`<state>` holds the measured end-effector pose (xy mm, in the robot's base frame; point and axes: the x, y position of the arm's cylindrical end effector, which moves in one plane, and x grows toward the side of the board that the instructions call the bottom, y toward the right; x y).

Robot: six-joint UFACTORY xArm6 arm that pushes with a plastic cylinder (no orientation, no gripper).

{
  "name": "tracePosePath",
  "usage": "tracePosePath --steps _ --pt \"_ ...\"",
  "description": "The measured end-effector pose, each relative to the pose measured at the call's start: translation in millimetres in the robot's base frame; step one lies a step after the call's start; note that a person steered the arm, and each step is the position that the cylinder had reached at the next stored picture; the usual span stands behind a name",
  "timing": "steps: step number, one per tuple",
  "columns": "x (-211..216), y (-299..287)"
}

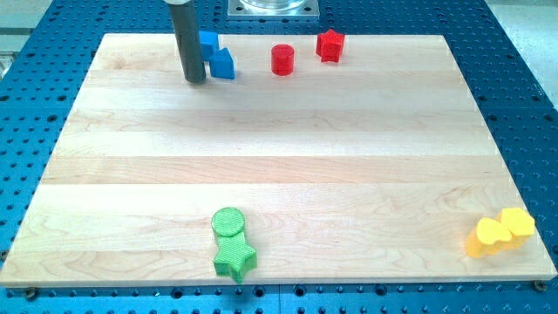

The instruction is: Slide the blue triangle to the left of the red circle

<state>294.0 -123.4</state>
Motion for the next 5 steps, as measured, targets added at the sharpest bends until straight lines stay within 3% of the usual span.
tracePosePath --steps 1,2,3,4,5 --pt "-0.4 55.0" --pt "70.6 66.1" --pt "151.0 150.9" --pt "246.1 172.0" --pt "323.7 140.7"
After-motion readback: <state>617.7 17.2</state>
